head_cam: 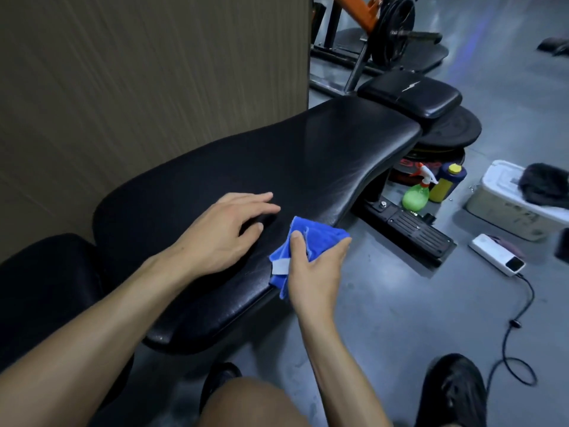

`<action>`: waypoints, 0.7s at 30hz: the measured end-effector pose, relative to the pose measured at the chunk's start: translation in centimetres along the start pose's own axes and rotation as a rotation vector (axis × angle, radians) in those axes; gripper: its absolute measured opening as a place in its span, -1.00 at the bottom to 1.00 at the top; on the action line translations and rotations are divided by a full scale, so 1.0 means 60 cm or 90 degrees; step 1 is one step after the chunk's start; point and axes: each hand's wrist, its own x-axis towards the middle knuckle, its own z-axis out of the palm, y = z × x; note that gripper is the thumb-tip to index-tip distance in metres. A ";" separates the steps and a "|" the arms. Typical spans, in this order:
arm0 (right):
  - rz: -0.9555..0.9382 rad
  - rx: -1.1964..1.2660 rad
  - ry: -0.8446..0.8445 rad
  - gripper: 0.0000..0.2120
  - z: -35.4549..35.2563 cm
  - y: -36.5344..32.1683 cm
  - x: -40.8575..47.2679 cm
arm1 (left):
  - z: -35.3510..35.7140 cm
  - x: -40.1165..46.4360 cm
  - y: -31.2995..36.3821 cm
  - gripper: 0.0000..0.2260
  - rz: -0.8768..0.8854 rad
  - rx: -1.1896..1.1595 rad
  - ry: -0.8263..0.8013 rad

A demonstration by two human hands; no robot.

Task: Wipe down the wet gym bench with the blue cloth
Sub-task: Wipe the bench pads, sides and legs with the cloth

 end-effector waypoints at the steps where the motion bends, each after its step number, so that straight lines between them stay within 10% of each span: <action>1: -0.003 -0.009 -0.006 -0.08 -0.004 -0.005 0.010 | 0.001 0.010 0.001 -0.64 -0.003 0.005 -0.015; 21: 0.089 -0.172 -0.177 -0.17 -0.078 -0.102 0.287 | 0.005 0.165 0.054 -0.62 -0.101 0.143 -0.133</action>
